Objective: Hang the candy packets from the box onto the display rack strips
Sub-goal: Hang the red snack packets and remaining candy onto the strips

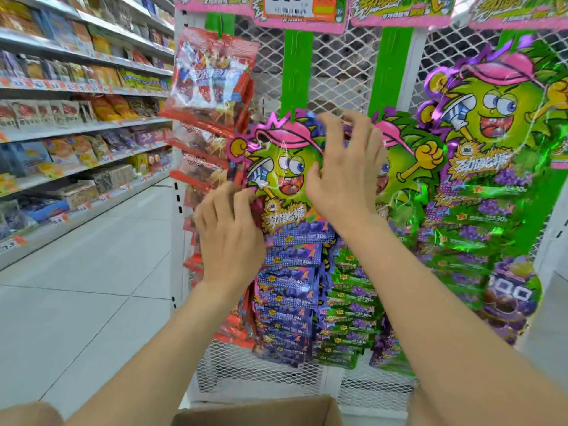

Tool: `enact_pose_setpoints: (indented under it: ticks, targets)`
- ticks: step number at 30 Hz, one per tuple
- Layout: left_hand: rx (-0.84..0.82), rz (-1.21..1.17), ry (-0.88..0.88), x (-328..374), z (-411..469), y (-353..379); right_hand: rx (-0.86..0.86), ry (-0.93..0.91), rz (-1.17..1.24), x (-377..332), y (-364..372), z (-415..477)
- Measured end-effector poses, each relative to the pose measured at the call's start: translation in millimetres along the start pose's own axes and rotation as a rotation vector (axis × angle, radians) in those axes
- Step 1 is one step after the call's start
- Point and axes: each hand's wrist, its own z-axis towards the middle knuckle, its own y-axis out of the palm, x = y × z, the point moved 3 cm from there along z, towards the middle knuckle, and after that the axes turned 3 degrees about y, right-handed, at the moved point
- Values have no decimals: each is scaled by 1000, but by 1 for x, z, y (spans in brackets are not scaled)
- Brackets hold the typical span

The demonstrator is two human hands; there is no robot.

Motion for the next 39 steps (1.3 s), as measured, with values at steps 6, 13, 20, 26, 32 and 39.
enact_pose_setpoints:
  ticks: [6, 13, 20, 26, 32, 39]
  targets:
    - [-135, 159, -84, -12, 6, 13, -180, -443, -146, -29, 32, -27]
    - [-99, 231, -158, -27, 36, 12, -214, -276, -283, -26, 39, -37]
    - [-50, 100, -168, -34, 27, 4, -170, -240, -304, -38, 43, -48]
    - [-12, 0, -133, -32, 20, -6, -285, -311, -196, -46, 53, -56]
    - [37, -86, -13, -26, -9, -7, -295, -329, 217, -53, 38, -77]
    - [-113, -214, 163, -39, -126, 4, -288, -219, 415, -23, 30, -223]
